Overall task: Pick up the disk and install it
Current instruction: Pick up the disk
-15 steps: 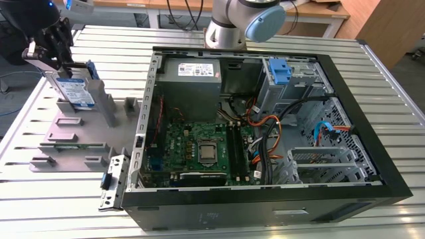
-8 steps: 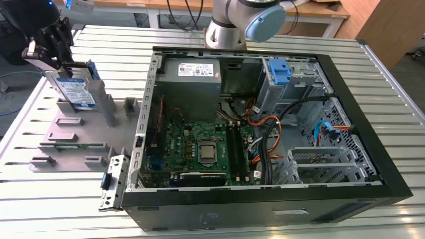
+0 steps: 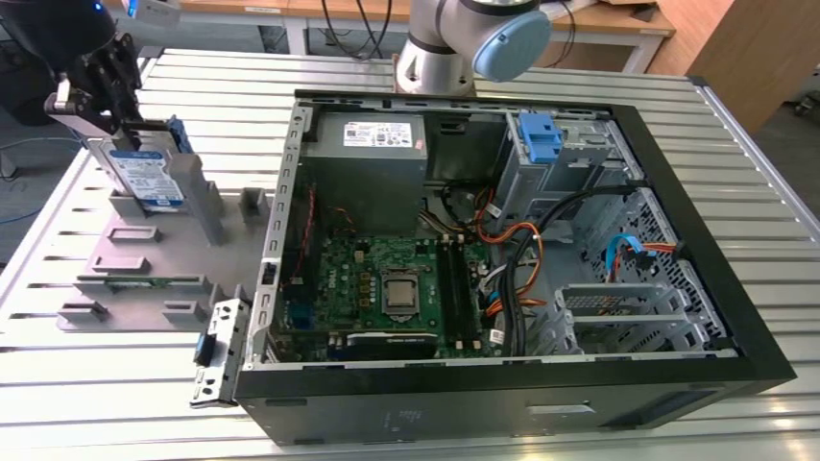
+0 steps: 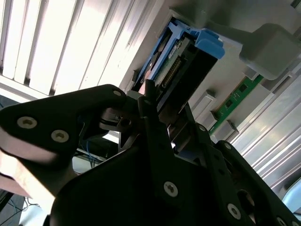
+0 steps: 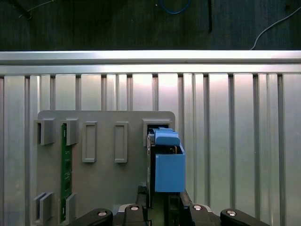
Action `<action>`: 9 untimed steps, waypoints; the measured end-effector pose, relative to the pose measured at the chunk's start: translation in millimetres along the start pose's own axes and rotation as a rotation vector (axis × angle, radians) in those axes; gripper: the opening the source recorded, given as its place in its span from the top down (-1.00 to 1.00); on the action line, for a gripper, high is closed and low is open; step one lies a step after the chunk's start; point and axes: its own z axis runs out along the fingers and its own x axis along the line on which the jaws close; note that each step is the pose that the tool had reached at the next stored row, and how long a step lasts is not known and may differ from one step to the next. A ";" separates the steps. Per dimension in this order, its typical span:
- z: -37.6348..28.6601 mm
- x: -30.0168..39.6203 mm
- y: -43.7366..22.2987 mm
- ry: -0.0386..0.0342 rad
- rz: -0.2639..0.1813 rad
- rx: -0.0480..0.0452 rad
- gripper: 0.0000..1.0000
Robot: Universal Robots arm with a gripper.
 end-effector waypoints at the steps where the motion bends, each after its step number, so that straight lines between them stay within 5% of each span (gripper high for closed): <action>1: 0.0 0.0 0.0 0.0001 0.000 0.0000 0.30; 9: 0.0 0.0 0.0 0.0008 0.000 0.0001 0.15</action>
